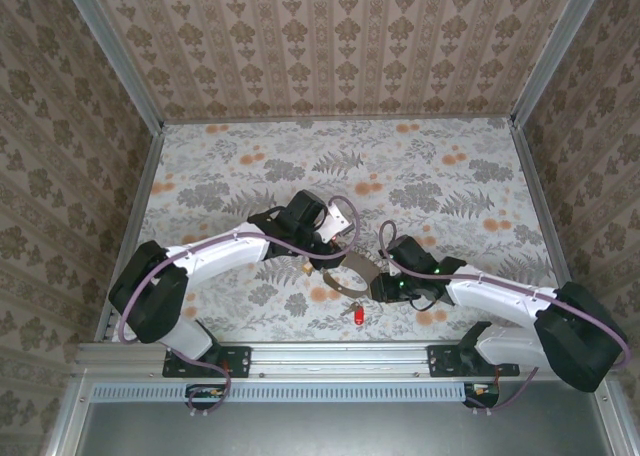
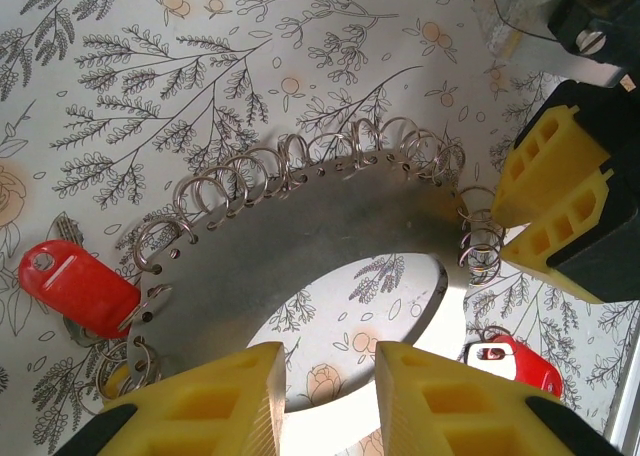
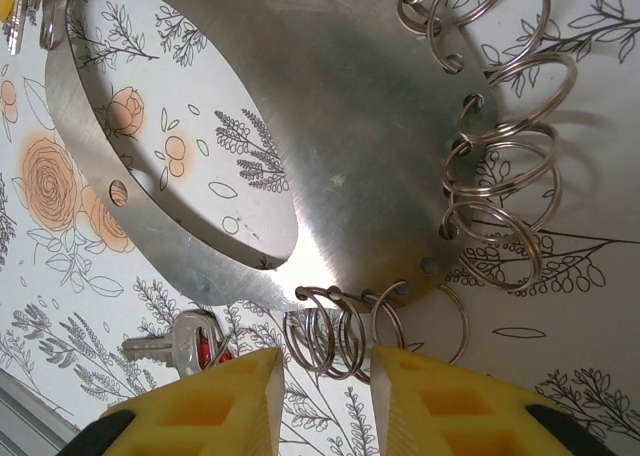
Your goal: Put the keys on the keyring
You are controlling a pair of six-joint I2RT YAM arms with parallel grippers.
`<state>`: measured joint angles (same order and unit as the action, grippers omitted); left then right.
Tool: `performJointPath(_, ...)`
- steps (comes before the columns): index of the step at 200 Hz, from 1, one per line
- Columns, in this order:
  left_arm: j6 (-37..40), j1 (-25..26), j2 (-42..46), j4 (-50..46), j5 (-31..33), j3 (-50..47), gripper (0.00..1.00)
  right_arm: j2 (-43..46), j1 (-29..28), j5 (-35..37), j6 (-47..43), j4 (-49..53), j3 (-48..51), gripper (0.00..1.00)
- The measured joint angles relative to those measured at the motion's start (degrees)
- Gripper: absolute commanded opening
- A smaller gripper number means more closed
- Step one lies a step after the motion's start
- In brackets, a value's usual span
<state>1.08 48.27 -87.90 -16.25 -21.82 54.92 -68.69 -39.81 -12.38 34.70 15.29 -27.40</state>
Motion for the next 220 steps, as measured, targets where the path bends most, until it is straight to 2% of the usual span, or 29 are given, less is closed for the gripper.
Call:
performJointPath(78,0.0,-0.2,0.4,0.1,0.0,-0.5,0.30,-4.2,-0.2,0.0,-0.7,-3.4,-1.3,0.31)
performJointPath(107,0.0,-0.5,0.5,0.1,0.0,-1.0,0.31,-6.0,-0.3,0.0,-1.7,-3.6,-2.8,0.41)
performJointPath(168,-0.1,-0.7,1.4,0.7,0.0,-2.1,0.31,-9.9,-0.9,2.8,-2.6,-4.9,-5.6,0.42)
performJointPath(220,-3.5,-5.7,2.3,3.0,-2.7,-6.7,0.31,-14.1,-2.0,6.3,-4.2,-6.1,-8.7,0.41)
